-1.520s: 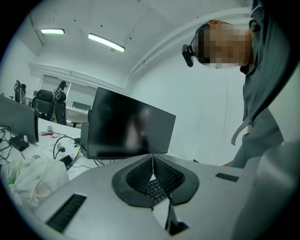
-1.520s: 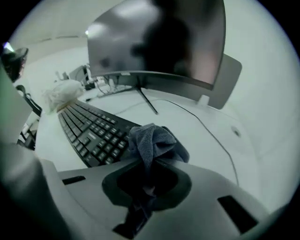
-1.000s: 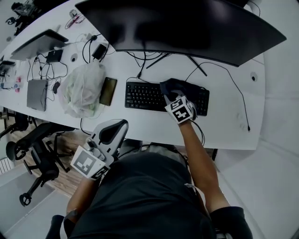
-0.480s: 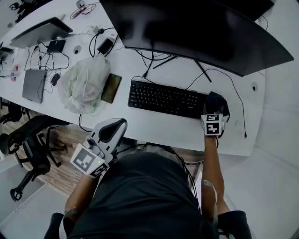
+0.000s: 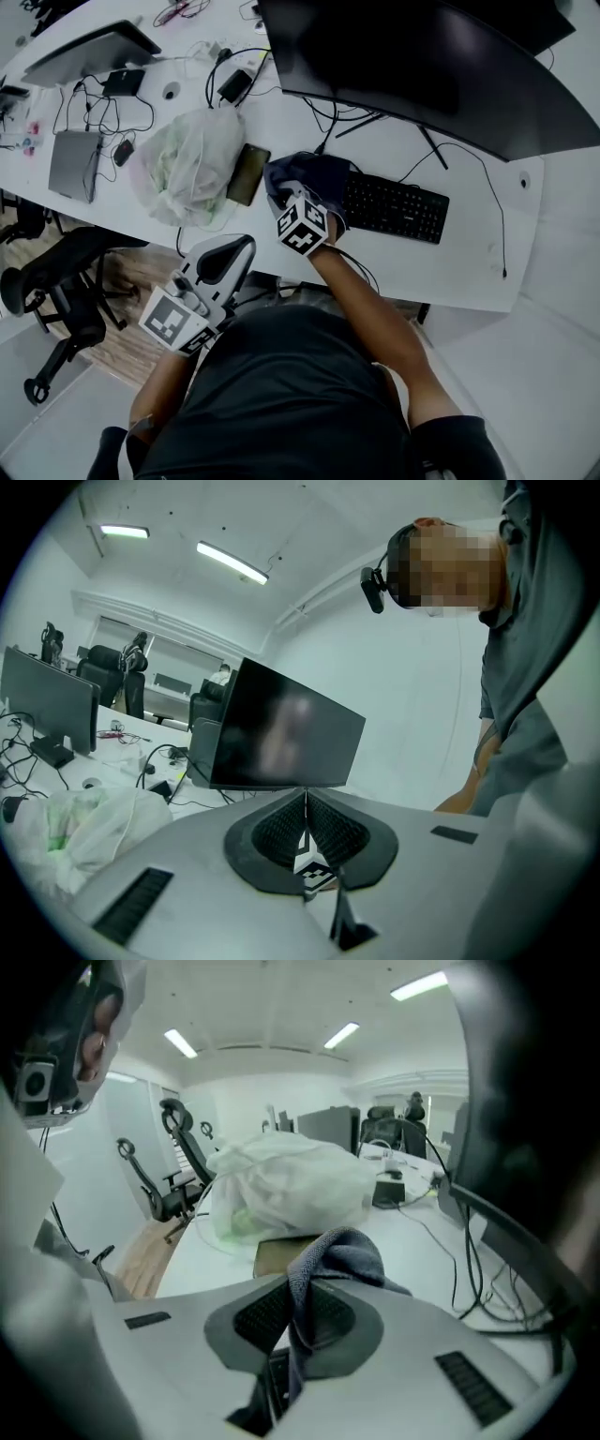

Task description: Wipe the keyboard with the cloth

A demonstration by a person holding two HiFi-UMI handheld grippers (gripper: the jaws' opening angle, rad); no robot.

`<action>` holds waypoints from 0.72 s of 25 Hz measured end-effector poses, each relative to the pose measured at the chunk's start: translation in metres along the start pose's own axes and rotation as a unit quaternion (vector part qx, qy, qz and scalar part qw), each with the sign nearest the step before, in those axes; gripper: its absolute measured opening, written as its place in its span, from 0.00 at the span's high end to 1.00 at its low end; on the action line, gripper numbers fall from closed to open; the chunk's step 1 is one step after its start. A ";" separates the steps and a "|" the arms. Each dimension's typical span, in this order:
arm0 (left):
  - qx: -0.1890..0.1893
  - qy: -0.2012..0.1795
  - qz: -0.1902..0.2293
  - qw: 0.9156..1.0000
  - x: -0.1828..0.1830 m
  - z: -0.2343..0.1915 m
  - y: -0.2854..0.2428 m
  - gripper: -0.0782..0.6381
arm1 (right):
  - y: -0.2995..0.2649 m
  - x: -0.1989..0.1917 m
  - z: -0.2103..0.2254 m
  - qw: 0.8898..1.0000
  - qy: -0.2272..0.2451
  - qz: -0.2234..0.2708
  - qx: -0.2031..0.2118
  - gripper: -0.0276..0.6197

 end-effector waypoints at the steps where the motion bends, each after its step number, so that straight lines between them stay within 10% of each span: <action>1: 0.000 -0.001 -0.003 1.000 0.000 -0.007 0.005 0.88 | -0.002 0.010 0.000 1.000 0.008 0.003 -0.007 0.92; 8: 0.001 -0.017 0.010 1.000 0.019 -0.070 0.027 0.88 | 0.018 -0.072 0.029 0.994 -0.107 -0.034 0.004 0.92; 18: 0.041 -0.024 0.039 0.998 0.013 -0.161 0.092 0.88 | 0.185 -0.229 0.104 0.924 -0.263 -0.140 -0.239 0.92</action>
Point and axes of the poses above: the fingertips, and each gripper's own axes: y backward along the fingers, z to its right, x out of its top, the point moved 3 cm from there along y, backward along the fingers, and after that the axes turned 3 degrees about -y, right-handed, at the moved point
